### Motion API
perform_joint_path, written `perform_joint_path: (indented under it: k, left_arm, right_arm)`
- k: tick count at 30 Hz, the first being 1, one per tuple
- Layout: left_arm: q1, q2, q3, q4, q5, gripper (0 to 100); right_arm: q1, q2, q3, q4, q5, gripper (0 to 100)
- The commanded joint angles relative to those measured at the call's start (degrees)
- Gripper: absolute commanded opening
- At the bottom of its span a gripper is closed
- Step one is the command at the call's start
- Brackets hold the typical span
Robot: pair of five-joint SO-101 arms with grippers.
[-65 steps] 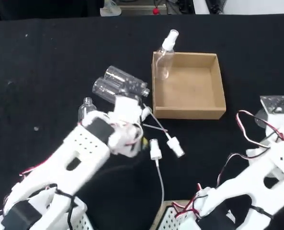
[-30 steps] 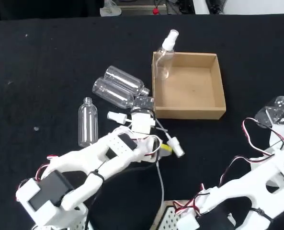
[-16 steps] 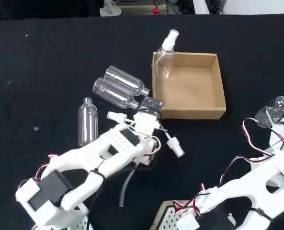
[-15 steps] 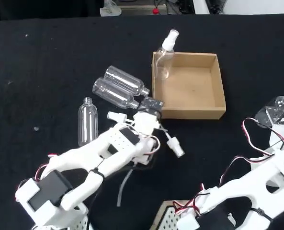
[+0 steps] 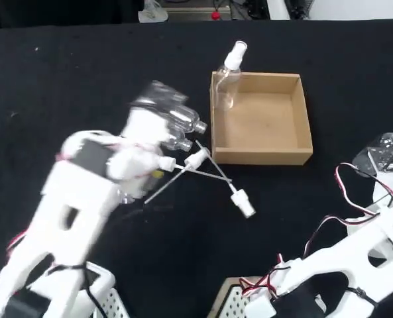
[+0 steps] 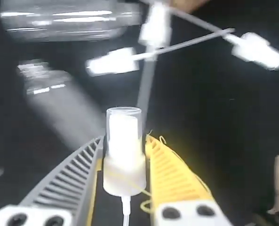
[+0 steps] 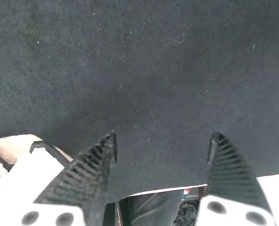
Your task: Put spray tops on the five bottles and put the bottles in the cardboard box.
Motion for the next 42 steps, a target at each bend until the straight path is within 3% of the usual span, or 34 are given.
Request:
perform_joint_path:
  k: [1,4,7,12,16,20,25,29,35,42]
  left_arm:
    - [-19.9,-3.9,-1.5,1.8,-4.1,3]
    - [-36.0,0.4,-0.3,-1.0,-8.6,3]
    - [-47.3,7.6,-0.1,-5.1,-16.5,3]
    - [-59.3,18.5,-0.7,-9.8,-26.0,3]
    - [-65.9,25.2,-0.7,-15.2,-26.2,3]
    - [-68.2,31.2,-0.7,-19.1,-26.6,4]
    - [-68.1,37.4,-1.0,-19.5,-26.8,15]
    - [-68.3,40.4,-5.5,-16.3,-31.9,18]
    - [-67.9,43.0,-18.1,-1.5,-36.4,18]
    - [-68.0,52.0,-26.4,5.6,-36.6,19]
  right_arm:
    - [0.7,-2.2,-0.3,-1.1,0.4,27.9]
    - [-0.2,-2.2,-0.7,-1.1,0.4,27.9]
    - [-2.1,-2.2,-0.6,-0.7,0.3,27.9]
    - [-7.2,-2.3,1.0,-0.7,-3.0,27.9]
    - [-14.7,-5.8,4.2,-0.7,-6.4,27.9]
    - [-26.0,-15.9,9.5,-0.7,-14.3,27.9]
    - [-45.6,-32.1,18.1,-2.0,-24.2,27.9]
    - [-60.2,-42.2,22.2,-5.2,-32.4,27.6]
    - [-66.7,-42.0,26.9,-10.6,-32.9,27.9]
    - [-68.9,-40.0,31.8,-14.9,-36.4,27.9]
